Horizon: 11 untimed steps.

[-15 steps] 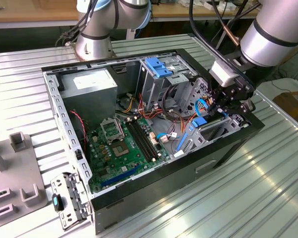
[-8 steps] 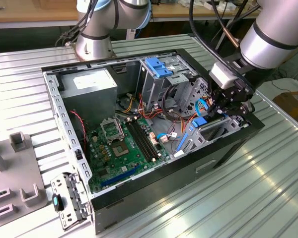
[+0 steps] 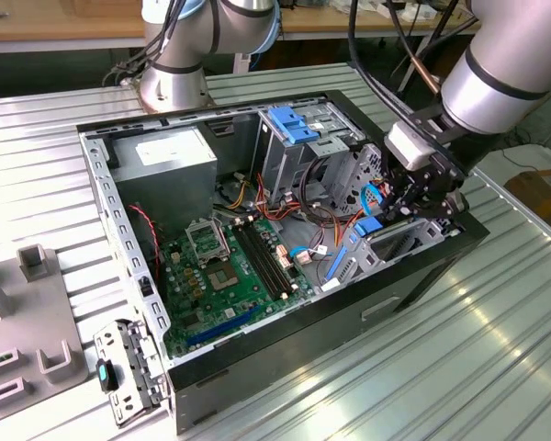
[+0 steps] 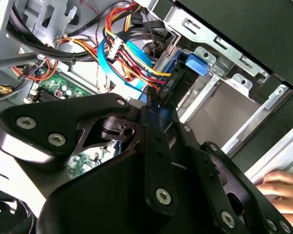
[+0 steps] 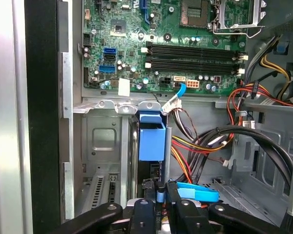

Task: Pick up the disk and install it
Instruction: 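Insert the second disk wire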

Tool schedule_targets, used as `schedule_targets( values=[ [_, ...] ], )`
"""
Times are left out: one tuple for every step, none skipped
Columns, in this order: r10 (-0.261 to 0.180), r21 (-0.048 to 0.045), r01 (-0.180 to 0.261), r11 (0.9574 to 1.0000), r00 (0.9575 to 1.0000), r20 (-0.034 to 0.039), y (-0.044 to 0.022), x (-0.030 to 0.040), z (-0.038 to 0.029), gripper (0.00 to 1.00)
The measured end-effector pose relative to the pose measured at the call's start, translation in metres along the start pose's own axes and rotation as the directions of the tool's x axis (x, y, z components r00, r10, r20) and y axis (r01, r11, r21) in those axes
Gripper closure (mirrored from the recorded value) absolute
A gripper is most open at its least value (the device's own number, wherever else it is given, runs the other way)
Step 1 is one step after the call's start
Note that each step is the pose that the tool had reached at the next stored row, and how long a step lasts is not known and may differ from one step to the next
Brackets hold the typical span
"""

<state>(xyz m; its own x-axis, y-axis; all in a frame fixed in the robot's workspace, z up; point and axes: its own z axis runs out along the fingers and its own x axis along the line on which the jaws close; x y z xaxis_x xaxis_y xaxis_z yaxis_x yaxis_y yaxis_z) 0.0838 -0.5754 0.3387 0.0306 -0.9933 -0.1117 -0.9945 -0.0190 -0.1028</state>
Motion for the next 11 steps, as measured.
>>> schedule_targets(
  values=[
    [0.000,0.0000,0.000,1.0000,1.0000,0.0001,-0.0001,-0.0002,-0.0013,0.76],
    [0.000,0.0000,0.000,1.0000,1.0000,0.0000,-0.0003,-0.0004,-0.0029,0.76],
    [0.000,0.0000,0.000,1.0000,1.0000,0.0000,-0.0005,-0.0005,-0.0048,0.76],
    [0.000,0.0001,0.000,1.0000,1.0000,0.0001,-0.0008,-0.0009,-0.0076,0.76],
    [0.000,0.0000,0.000,1.0000,1.0000,0.0000,-0.0010,-0.0011,-0.0097,0.76],
    [0.000,0.0000,0.000,1.0000,1.0000,0.0000,-0.0013,-0.0015,-0.0134,0.76],
    [0.000,0.0000,0.000,1.0000,1.0000,0.0000,-0.0016,-0.0018,-0.0161,0.76],
    [0.000,0.0000,0.000,1.0000,1.0000,-0.0001,-0.0020,-0.0022,-0.0192,0.76],
    [0.000,0.0000,0.000,1.0000,1.0000,0.0001,-0.0020,-0.0022,-0.0193,0.76],
    [0.000,0.0001,0.000,1.0000,1.0000,0.0002,-0.0020,-0.0022,-0.0193,0.76],
    [0.000,0.0000,0.000,1.0000,1.0000,0.0003,-0.0020,-0.0022,-0.0193,0.78]
  ],
)
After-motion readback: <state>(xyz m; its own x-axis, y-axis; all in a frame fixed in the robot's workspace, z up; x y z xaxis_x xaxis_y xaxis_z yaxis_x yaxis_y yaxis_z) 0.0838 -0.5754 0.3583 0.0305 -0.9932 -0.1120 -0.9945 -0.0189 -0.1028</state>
